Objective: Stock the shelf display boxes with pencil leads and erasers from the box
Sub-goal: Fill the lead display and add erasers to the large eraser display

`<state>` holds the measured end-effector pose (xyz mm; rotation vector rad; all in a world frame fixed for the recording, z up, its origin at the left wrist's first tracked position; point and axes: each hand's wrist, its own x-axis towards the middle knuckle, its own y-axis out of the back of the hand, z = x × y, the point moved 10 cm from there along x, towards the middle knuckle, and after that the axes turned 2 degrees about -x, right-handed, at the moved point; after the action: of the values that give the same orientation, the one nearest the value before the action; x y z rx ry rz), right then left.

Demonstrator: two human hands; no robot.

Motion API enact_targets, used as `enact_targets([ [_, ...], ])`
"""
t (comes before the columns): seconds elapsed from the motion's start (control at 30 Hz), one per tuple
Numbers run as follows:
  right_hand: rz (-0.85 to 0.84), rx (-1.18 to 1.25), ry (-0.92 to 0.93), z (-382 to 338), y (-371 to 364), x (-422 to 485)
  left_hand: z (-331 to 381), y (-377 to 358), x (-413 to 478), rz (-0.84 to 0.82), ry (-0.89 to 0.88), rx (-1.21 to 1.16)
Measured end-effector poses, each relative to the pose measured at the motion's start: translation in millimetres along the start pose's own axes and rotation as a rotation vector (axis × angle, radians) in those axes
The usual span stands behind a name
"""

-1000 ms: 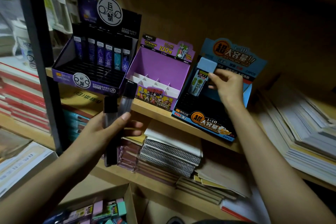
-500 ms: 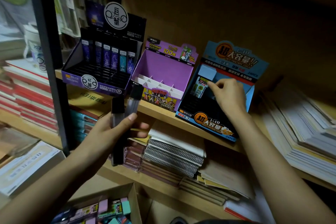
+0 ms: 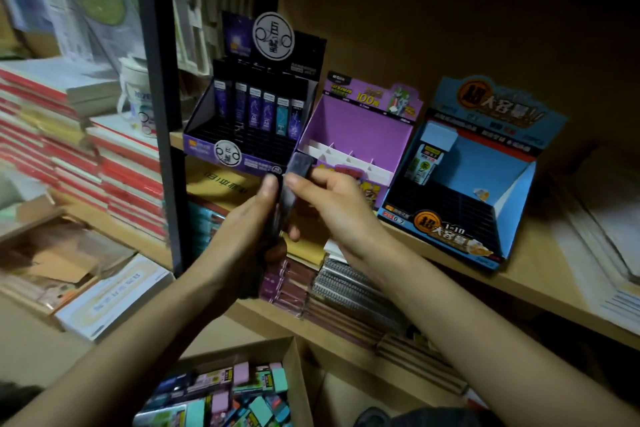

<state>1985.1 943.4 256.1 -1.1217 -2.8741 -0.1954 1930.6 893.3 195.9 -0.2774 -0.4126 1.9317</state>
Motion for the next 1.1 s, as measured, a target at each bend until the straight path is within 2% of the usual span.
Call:
enact_targets([
  [0.03, 0.036, 0.013, -0.002, -1.8, -1.9, 1.4, -0.1, 3.5, 2.0, 0.023, 0.021, -0.041],
  [0.1, 0.052, -0.138, 0.046, -4.5, -4.9, 6.6, 4.5, 13.7, 2.1, 0.069, -0.007, -0.039],
  [0.23, 0.035, -0.337, 0.048, -4.3, -17.7, 13.1, 23.8, 42.8, -10.3, 0.193, -0.158, 0.225],
  [0.37, -0.059, -0.319, 0.022, 3.3, -38.8, 18.8, 50.4, 68.2, -25.8, 0.417, -0.337, 0.537],
  [0.47, -0.134, -0.233, -0.031, 12.5, -50.5, 20.0, 64.1, 61.8, -33.6, 0.439, -0.432, 0.785],
  [0.53, -0.137, -0.168, -0.071, 15.8, -53.0, 21.6, 68.2, 58.7, -36.6, 0.441, -0.48, 0.868],
  [0.63, -0.123, -0.085, -0.071, 12.3, -50.3, 27.2, 65.7, 55.5, -36.6, 0.364, -0.458, 0.779],
  [0.7, -0.082, -0.128, -0.014, 0.5, -40.9, 33.1, 64.9, 54.0, -37.3, 0.326, -0.436, 0.699],
  [0.87, 0.094, -0.099, 0.024, -25.1, 1.3, 45.5, 80.7, 70.2, -40.9, 0.377, -0.471, 0.503],
  [1.1, 0.326, -0.075, 0.179, -60.0, 36.9, 63.9, 78.4, 110.3, -24.9, 0.43, -0.295, 0.27],
])
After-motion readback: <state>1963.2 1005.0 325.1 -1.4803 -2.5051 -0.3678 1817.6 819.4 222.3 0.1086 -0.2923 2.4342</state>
